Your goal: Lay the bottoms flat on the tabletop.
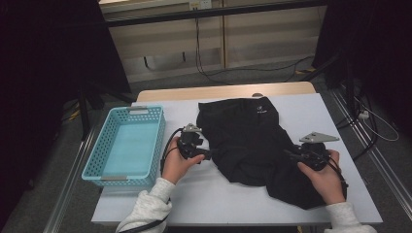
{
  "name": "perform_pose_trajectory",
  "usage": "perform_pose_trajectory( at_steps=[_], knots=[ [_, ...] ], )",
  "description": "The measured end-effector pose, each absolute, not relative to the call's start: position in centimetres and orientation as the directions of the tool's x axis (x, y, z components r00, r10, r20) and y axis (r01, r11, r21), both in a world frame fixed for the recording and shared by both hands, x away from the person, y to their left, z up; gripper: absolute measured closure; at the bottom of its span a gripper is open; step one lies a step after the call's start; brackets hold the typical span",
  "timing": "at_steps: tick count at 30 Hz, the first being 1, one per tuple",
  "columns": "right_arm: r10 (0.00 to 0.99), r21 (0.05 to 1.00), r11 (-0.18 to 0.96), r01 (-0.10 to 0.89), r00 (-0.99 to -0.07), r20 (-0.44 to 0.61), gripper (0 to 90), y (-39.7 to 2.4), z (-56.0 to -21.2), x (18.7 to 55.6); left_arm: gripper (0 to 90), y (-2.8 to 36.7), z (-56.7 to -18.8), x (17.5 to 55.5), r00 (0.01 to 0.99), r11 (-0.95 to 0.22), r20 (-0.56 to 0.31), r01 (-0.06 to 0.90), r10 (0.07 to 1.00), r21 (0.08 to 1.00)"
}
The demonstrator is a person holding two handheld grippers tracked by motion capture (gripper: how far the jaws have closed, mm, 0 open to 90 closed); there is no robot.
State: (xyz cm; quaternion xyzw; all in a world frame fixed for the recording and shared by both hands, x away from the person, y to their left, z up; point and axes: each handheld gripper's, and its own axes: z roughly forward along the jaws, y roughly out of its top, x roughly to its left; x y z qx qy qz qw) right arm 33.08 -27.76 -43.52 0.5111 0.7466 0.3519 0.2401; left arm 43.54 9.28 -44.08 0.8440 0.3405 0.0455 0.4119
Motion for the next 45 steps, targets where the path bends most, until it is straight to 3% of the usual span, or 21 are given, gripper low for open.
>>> perform_pose_trajectory(
  at_steps=[10,17,25,26,29,34,36,39,45],
  knots=[
    [0.860,0.770,0.329,0.547,-0.511,-0.004,32.8,-21.8,-43.7,33.8,18.0,10.2,-43.9,43.4,0.753,-0.420,-0.204,0.546,0.626,0.725],
    [0.817,0.773,0.344,0.533,-0.576,0.034,24.3,-19.2,-43.8,34.4,17.2,10.9,-44.0,43.1,0.749,-0.424,-0.202,0.551,0.631,0.718],
    [0.737,0.780,0.399,0.482,-0.675,0.039,22.2,-15.5,-43.6,34.5,17.1,11.8,-43.9,42.5,0.741,-0.422,-0.196,0.555,0.642,0.717],
    [0.721,0.775,0.411,0.480,-0.692,0.047,23.4,-14.9,-43.6,34.4,17.1,11.9,-43.9,42.5,0.738,-0.416,-0.199,0.557,0.645,0.719],
    [0.671,0.743,0.476,0.471,-0.740,0.040,37.9,-13.4,-43.9,34.1,17.1,12.4,-43.8,42.2,0.734,-0.414,-0.194,0.558,0.651,0.719],
    [0.613,0.663,0.594,0.456,-0.790,-0.006,39.1,-11.9,-45.4,34.2,17.1,13.0,-43.7,41.9,0.720,-0.393,-0.199,0.564,0.665,0.726],
    [0.624,0.663,0.588,0.462,-0.781,-0.010,48.3,-11.8,-45.3,34.3,17.2,13.3,-43.8,41.9,0.720,-0.399,-0.196,0.565,0.666,0.722],
    [0.614,0.671,0.590,0.449,-0.789,-0.012,73.1,-11.9,-45.1,34.5,17.1,13.4,-43.8,41.9,0.713,-0.387,-0.200,0.569,0.672,0.725],
    [0.632,0.732,0.510,0.452,-0.774,0.037,78.6,-12.6,-43.5,35.2,17.1,13.5,-43.9,41.8,0.716,-0.397,-0.193,0.567,0.671,0.722]
  ],
)
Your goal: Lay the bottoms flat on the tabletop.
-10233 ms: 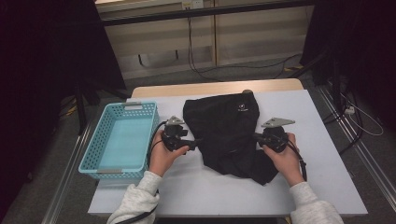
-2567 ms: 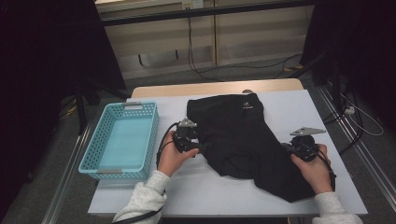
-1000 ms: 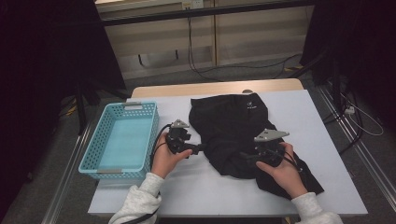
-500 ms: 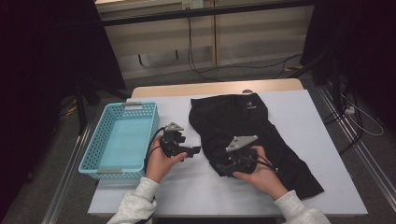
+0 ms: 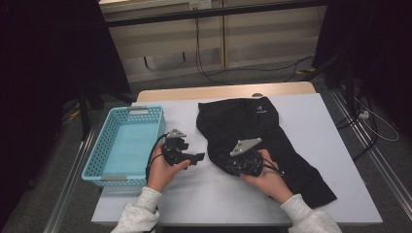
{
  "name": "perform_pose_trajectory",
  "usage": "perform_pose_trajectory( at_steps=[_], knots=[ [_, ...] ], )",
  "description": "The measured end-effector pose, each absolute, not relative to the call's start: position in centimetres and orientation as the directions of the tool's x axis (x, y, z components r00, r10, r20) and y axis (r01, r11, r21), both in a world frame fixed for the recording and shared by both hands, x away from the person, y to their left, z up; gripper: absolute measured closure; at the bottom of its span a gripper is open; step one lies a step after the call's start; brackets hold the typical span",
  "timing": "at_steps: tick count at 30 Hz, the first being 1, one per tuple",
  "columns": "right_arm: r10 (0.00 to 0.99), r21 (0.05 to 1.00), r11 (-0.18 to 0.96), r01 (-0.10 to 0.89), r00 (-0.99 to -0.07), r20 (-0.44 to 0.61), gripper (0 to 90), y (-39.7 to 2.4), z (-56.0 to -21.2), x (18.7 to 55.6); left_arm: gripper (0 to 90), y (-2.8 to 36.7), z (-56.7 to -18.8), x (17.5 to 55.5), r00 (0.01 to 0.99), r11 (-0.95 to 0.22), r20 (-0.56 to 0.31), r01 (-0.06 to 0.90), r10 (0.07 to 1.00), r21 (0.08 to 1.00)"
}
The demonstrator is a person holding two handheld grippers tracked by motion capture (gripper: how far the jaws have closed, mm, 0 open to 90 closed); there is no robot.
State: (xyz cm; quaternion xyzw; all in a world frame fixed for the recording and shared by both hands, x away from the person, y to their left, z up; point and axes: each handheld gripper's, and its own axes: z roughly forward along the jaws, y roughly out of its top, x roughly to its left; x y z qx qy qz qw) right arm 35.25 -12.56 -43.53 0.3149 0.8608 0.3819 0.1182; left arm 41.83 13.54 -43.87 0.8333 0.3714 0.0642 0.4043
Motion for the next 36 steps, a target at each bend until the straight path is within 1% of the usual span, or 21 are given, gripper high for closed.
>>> perform_pose_trajectory(
  at_steps=[3,4,7,10,12,16,18,19,20,22,23,24,26,29,31,36],
  knots=[
    [0.676,0.809,0.351,0.471,-0.726,0.129,78.6,-14.3,-42.2,36.1,17.2,13.6,-43.9,41.7,0.714,-0.397,-0.195,0.570,0.673,0.719],
    [0.705,0.829,0.291,0.478,-0.693,0.152,78.3,-15.4,-41.8,36.6,17.2,13.6,-43.9,41.7,0.714,-0.396,-0.195,0.570,0.673,0.720],
    [0.772,0.829,0.209,0.519,-0.608,0.185,78.0,-17.8,-42.0,37.7,17.2,13.7,-44.0,41.7,0.710,-0.393,-0.197,0.573,0.676,0.720],
    [0.814,0.802,0.218,0.556,-0.557,0.165,77.8,-19.1,-43.0,38.4,17.1,13.7,-44.0,41.7,0.710,-0.393,-0.198,0.574,0.675,0.718],
    [0.825,0.777,0.230,0.586,-0.541,0.163,77.2,-19.4,-43.8,38.8,17.2,13.7,-44.0,41.7,0.712,-0.398,-0.194,0.573,0.675,0.717],
    [0.824,0.762,0.260,0.594,-0.548,0.146,77.0,-18.9,-44.3,39.1,17.2,13.5,-44.0,41.5,0.716,-0.399,-0.195,0.569,0.670,0.718],
    [0.826,0.761,0.293,0.579,-0.555,0.104,75.0,-18.5,-44.3,39.0,17.2,13.4,-44.0,41.5,0.716,-0.398,-0.196,0.569,0.670,0.720],
    [0.828,0.756,0.301,0.581,-0.553,0.095,73.1,-18.4,-44.3,39.0,17.2,13.4,-44.0,41.5,0.715,-0.396,-0.195,0.569,0.671,0.721],
    [0.834,0.749,0.312,0.585,-0.546,0.080,68.9,-18.4,-44.4,39.0,17.2,13.4,-43.9,41.5,0.717,-0.400,-0.193,0.567,0.670,0.720],
    [0.839,0.748,0.318,0.582,-0.540,0.063,65.8,-18.5,-44.5,38.9,17.3,13.2,-43.9,41.5,0.716,-0.393,-0.199,0.568,0.669,0.723],
    [0.839,0.749,0.320,0.580,-0.541,0.060,62.8,-18.6,-44.5,38.9,17.5,13.1,-43.9,41.5,0.722,-0.401,-0.190,0.561,0.665,0.724],
    [0.843,0.752,0.315,0.579,-0.535,0.060,57.9,-18.6,-44.4,38.9,17.8,13.0,-44.0,41.5,0.726,-0.401,-0.192,0.557,0.660,0.727],
    [0.850,0.763,0.307,0.570,-0.524,0.049,52.1,-18.8,-44.2,38.8,18.2,12.6,-44.1,41.4,0.736,-0.416,-0.189,0.553,0.650,0.722],
    [0.861,0.778,0.278,0.564,-0.506,0.059,40.5,-18.9,-43.8,38.5,18.8,11.9,-44.3,41.3,0.747,-0.425,-0.192,0.548,0.636,0.721],
    [0.870,0.793,0.263,0.549,-0.491,0.051,28.3,-19.1,-43.5,38.2,19.8,11.2,-44.4,41.3,0.758,-0.430,-0.192,0.537,0.623,0.726],
    [0.867,0.819,0.259,0.512,-0.496,0.035,22.3,-19.7,-42.8,37.1,20.0,9.7,-44.4,41.3,0.782,-0.452,-0.189,0.519,0.594,0.726]
  ],
)
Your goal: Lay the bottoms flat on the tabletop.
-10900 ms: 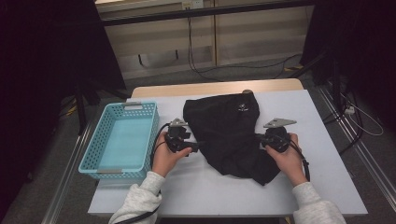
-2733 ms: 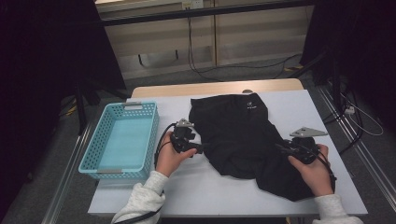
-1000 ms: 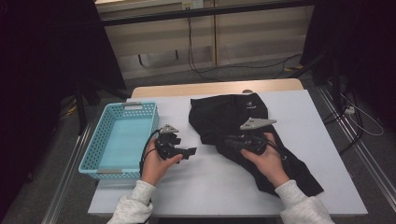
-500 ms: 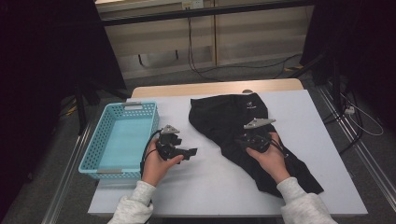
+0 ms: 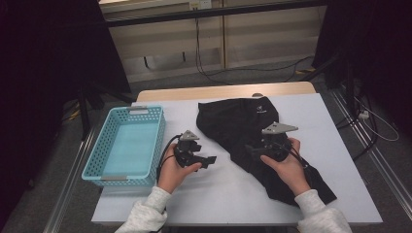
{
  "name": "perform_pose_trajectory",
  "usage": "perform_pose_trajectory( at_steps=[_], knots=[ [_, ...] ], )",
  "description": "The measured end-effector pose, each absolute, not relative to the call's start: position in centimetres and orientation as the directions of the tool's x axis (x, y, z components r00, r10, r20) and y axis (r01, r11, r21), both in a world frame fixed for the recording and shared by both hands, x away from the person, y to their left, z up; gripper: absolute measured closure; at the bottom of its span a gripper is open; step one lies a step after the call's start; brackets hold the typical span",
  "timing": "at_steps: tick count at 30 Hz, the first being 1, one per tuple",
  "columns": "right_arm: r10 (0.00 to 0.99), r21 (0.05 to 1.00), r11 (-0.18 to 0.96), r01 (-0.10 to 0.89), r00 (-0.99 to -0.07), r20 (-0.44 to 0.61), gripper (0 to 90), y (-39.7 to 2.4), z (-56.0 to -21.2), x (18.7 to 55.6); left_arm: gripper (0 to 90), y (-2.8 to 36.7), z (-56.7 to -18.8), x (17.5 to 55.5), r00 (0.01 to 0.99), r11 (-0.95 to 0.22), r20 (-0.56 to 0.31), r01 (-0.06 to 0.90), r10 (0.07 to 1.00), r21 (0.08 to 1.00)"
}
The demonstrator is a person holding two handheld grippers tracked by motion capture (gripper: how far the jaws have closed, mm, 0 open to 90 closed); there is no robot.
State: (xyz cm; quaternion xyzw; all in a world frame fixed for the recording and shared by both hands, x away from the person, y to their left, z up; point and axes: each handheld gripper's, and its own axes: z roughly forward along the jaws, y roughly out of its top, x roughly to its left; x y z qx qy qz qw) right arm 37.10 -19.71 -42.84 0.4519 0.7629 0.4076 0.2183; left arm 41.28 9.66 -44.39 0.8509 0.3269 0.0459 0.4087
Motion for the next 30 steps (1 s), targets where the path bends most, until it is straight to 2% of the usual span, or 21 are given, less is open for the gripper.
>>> perform_pose_trajectory(
  at_steps=[4,11,18,28,30],
  knots=[
    [0.870,0.817,0.287,0.500,-0.493,-0.005,17.0,-20.2,-43.0,36.4,20.4,8.5,-44.7,41.3,0.800,-0.466,-0.204,0.512,0.564,0.721],
    [0.892,0.819,0.256,0.513,-0.451,0.004,17.0,-21.7,-43.2,35.3,21.2,6.2,-45.1,41.3,0.837,-0.505,-0.189,0.473,0.514,0.721],
    [0.906,0.811,0.237,0.535,-0.423,0.014,17.3,-22.9,-43.6,34.6,25.9,4.4,-45.5,41.1,0.867,-0.524,-0.183,0.435,0.464,0.732],
    [0.903,0.811,0.225,0.541,-0.428,0.035,18.1,-23.2,-43.7,34.6,31.9,3.4,-46.0,41.0,0.878,-0.517,-0.170,0.409,0.447,0.752],
    [0.901,0.808,0.224,0.545,-0.431,0.042,18.2,-23.2,-43.7,34.6,35.8,3.3,-46.2,41.0,0.879,-0.513,-0.185,0.415,0.440,0.751]
  ],
)
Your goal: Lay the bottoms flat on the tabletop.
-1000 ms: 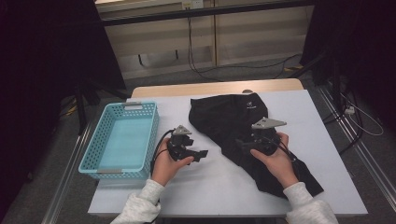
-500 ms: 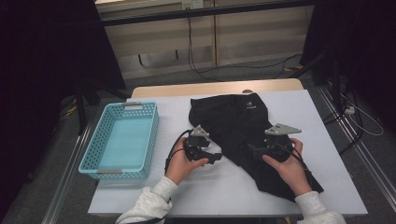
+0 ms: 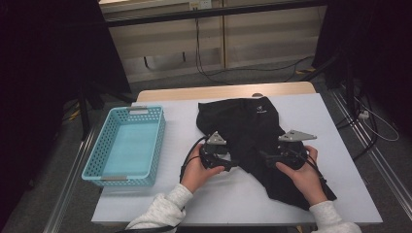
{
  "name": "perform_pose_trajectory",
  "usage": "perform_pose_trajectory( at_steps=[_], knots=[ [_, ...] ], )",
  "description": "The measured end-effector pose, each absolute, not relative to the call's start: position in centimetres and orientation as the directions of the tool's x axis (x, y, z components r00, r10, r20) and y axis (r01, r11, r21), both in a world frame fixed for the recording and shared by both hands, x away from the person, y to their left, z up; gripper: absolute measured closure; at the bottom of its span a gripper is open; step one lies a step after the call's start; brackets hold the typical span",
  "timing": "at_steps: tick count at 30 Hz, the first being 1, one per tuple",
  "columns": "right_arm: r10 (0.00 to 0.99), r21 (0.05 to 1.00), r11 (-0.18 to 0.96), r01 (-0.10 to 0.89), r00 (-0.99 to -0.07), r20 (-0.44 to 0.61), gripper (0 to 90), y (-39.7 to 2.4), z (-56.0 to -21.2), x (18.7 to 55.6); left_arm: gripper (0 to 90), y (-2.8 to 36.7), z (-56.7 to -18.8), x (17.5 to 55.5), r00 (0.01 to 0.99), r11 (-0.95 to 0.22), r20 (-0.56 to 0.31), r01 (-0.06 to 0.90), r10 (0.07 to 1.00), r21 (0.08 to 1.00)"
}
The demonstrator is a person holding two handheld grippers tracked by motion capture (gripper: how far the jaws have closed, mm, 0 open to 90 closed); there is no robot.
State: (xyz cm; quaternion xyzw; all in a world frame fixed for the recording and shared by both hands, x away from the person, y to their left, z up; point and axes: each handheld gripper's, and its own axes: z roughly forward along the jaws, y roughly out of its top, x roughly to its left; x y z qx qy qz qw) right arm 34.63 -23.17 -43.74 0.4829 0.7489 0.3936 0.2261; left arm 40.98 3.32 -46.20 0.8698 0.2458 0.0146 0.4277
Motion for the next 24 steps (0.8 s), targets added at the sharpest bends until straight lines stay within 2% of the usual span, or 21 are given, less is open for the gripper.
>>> perform_pose_trajectory(
  at_steps=[14,20,24],
  knots=[
    [0.901,0.805,0.233,0.545,-0.433,0.032,18.6,-22.93,-43.73,34.82,57.2,3.14,-45.88,40.64,0.891,-0.514,-0.187,0.398,0.414,0.760],
    [0.900,0.803,0.237,0.546,-0.434,0.030,18.6,-22.97,-43.78,34.76,73.9,2.97,-45.92,40.56,0.890,-0.520,-0.212,0.413,0.403,0.747],
    [0.902,0.803,0.236,0.547,-0.431,0.028,18.6,-23.09,-43.81,34.75,80.3,2.89,-45.82,40.46,0.887,-0.515,-0.238,0.429,0.396,0.742]
  ],
)
